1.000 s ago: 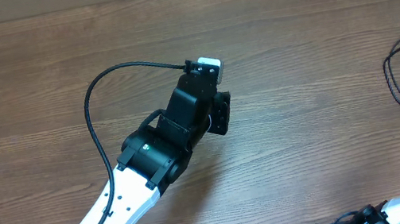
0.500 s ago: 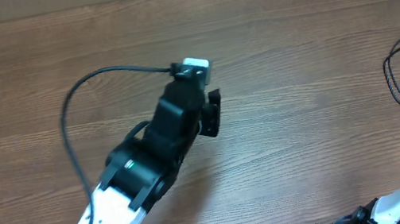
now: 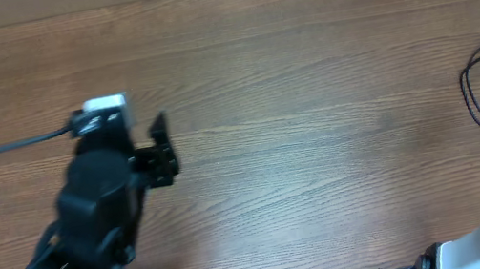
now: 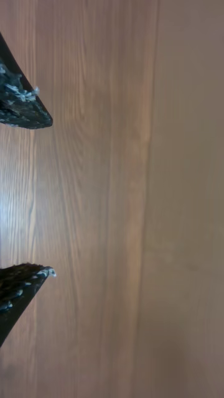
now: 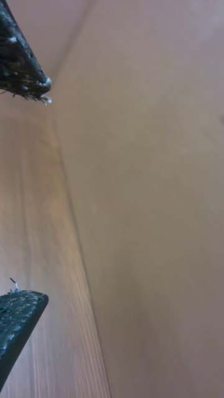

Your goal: Untangle cables

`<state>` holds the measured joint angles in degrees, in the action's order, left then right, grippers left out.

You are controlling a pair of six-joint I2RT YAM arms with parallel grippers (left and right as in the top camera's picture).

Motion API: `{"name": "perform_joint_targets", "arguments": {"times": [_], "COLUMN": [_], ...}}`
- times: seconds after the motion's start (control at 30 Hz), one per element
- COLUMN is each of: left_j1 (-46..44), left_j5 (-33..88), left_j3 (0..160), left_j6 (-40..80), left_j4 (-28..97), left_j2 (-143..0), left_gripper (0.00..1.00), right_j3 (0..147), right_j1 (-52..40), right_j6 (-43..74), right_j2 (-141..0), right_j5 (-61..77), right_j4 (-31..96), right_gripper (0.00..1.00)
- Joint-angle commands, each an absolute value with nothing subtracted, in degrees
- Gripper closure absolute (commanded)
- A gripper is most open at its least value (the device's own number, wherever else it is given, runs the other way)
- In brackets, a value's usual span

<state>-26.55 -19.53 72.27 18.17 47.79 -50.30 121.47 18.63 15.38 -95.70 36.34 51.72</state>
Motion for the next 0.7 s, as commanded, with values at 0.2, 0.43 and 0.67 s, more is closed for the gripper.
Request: {"name": "perform_joint_targets", "arguments": {"times": [0.2,0.43,0.67], "left_j1": [-22.65,-22.65,-22.65], "left_j5": [-30.61,-29.69,-24.77], "left_j3": [76.03,76.03,76.03], "left_j6": [15.0,18.28,21.91], "left_j4": [54.78,58.39,61.76], "left_j2": [-49.01,-48.99,-48.95], "left_gripper": [0.3,0.3,0.32], "right_j3": [122.72,122.63,122.48], "right_j1": [9.63,2.72,-4.1], "right_j6": [11.35,9.93,10.59], "right_j2": [-89.58,-83.81,-74.15], "right_j5": [24.51,12.69,2.15], "right_j4": [65.32,73.1,80.12], "right_gripper": [0.01,0.01,0.0]}}
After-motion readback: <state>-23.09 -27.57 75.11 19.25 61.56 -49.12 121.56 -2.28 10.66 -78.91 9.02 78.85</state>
